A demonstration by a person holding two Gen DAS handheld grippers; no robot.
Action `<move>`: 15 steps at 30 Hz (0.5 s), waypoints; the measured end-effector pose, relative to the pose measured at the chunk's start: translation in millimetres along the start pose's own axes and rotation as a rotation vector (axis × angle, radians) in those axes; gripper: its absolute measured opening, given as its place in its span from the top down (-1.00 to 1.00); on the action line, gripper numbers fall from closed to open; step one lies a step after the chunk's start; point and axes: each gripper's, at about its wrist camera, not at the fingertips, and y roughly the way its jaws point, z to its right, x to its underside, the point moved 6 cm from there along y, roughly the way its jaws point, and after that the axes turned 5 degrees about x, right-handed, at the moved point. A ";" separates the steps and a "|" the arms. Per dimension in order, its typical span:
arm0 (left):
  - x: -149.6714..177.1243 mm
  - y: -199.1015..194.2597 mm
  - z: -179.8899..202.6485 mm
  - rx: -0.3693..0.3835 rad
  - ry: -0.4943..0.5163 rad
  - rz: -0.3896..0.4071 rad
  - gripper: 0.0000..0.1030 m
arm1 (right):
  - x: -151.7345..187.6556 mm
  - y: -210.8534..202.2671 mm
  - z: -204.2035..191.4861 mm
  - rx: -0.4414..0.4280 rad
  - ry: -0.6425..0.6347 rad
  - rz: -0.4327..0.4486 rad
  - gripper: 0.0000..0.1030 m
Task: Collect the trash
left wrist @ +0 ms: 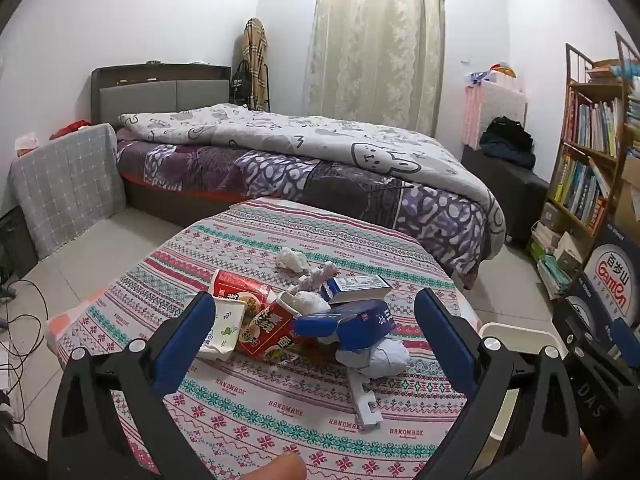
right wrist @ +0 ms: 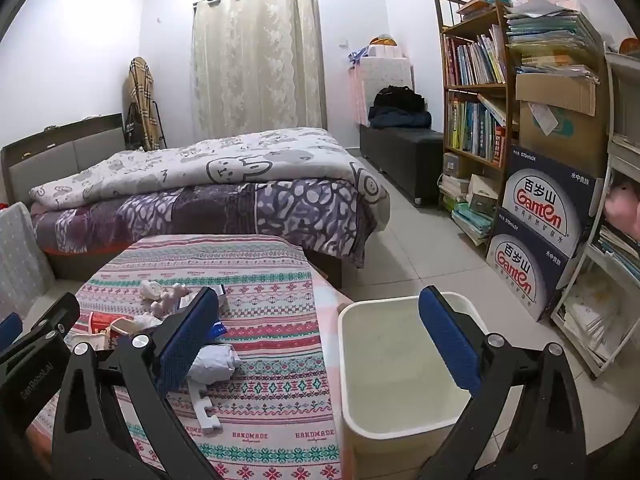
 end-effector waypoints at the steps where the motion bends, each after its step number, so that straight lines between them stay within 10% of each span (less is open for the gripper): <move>1: 0.3 0.2 0.2 0.000 0.000 0.000 -0.88 | -10.9 1.8 2.2 0.001 0.001 -0.002 -0.86; 15: 5.0 4.5 -2.9 -0.001 0.004 0.001 -0.88 | -32.9 -5.7 3.5 0.000 -0.005 -0.019 -0.86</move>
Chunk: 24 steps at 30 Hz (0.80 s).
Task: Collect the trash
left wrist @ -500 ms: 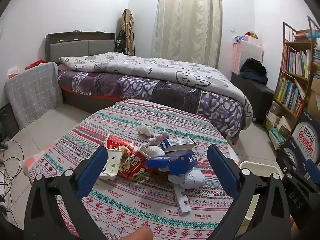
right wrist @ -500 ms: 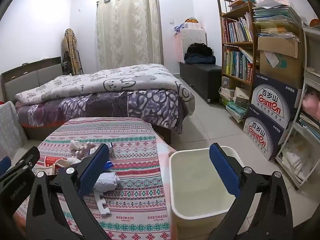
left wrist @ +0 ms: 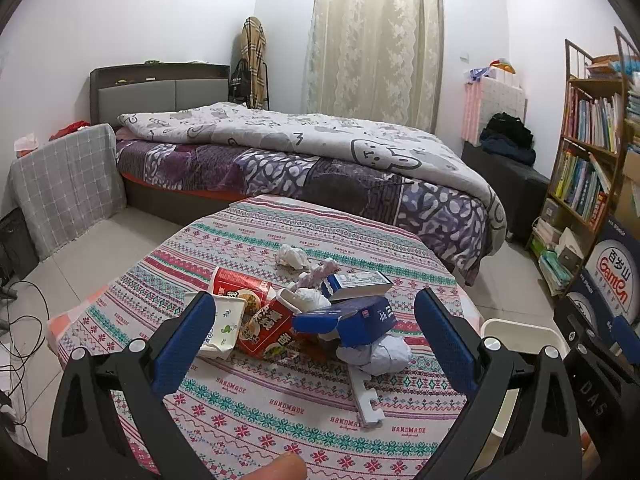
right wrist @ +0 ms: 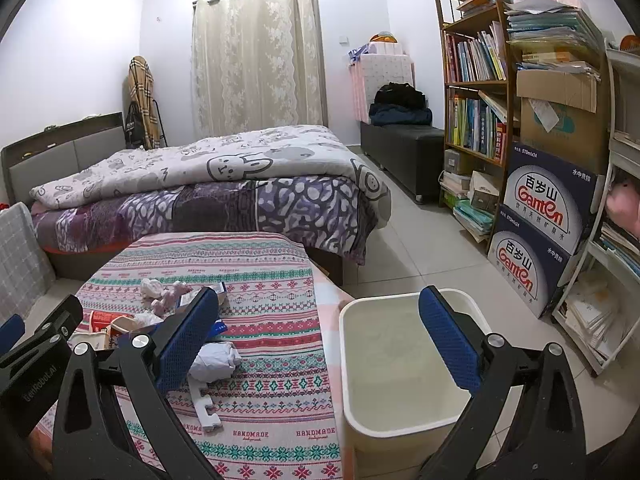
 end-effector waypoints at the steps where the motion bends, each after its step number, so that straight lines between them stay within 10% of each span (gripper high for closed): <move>1: -0.3 0.1 -0.1 0.000 -0.001 0.000 -0.88 | 2.5 -0.5 -0.1 0.000 0.000 -0.001 -0.86; 24: 0.6 -1.2 1.3 0.000 0.000 -0.001 -0.88 | -15.7 -12.7 0.8 0.004 -0.004 -0.012 -0.86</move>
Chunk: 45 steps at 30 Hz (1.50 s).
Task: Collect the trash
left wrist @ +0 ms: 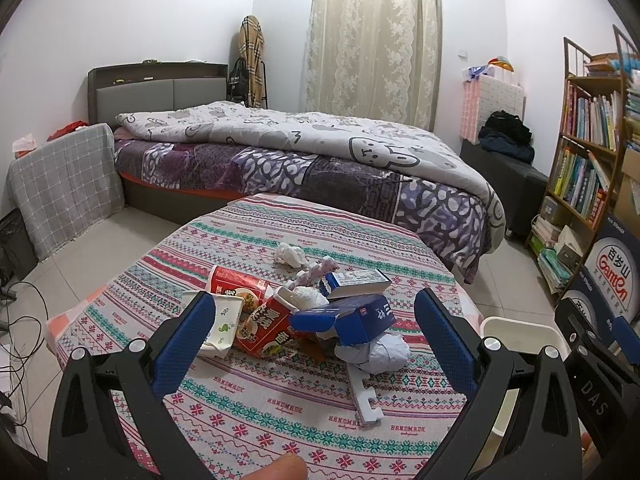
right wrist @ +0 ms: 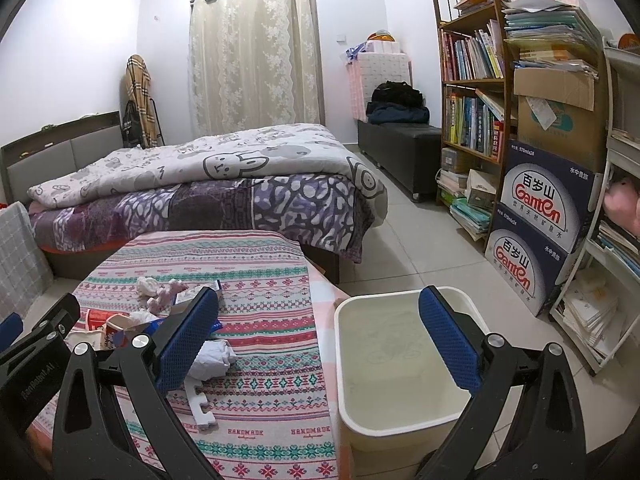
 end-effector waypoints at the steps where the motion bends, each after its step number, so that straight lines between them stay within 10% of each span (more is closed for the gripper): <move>1: -0.5 0.1 0.4 0.000 -0.001 -0.001 -0.88 | -3.5 -0.9 0.1 0.002 0.000 -0.002 -0.86; 45: 14.2 15.7 26.1 0.018 0.049 -0.085 -0.88 | 30.2 14.2 16.4 0.047 0.019 -0.110 -0.86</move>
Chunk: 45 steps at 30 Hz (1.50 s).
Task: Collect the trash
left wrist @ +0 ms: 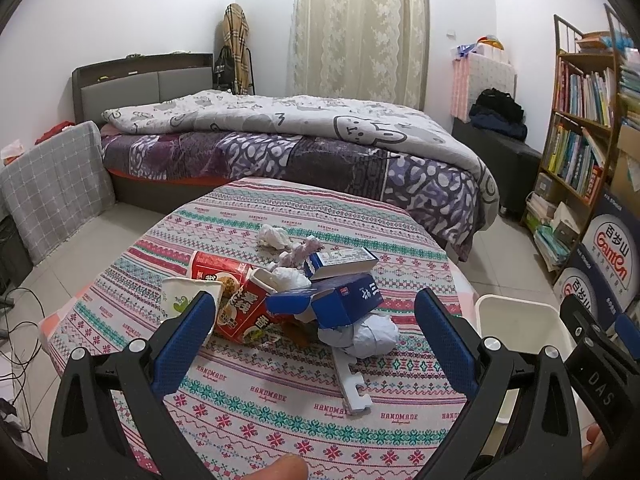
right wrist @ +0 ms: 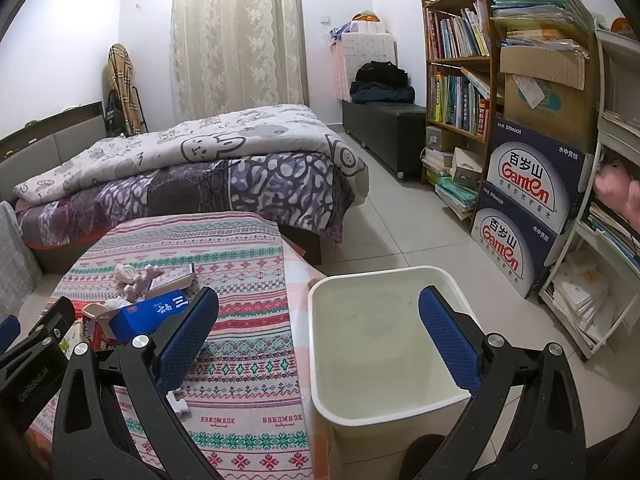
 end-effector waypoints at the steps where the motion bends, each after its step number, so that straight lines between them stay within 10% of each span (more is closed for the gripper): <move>1: -0.1 1.6 0.1 0.000 0.001 -0.011 -0.88 | -0.4 0.6 -0.8 -0.006 0.001 -0.011 -0.86; 14: -21.1 44.8 -14.0 0.000 0.047 -0.216 -0.88 | -33.2 10.9 -28.7 -0.082 -0.122 -0.123 -0.86; 29: -10.1 129.3 -82.0 0.189 -0.050 -0.689 -0.88 | -12.5 78.1 -39.1 -0.206 0.001 -0.488 -0.86; 36: -2.3 148.9 -92.8 0.160 -0.162 -0.720 -0.84 | -9.3 80.2 -49.7 -0.270 0.154 -0.616 -0.86; 45: 0.4 142.6 -120.0 0.043 0.055 -0.776 -0.78 | -2.2 86.4 -71.7 -0.273 0.131 -0.672 -0.86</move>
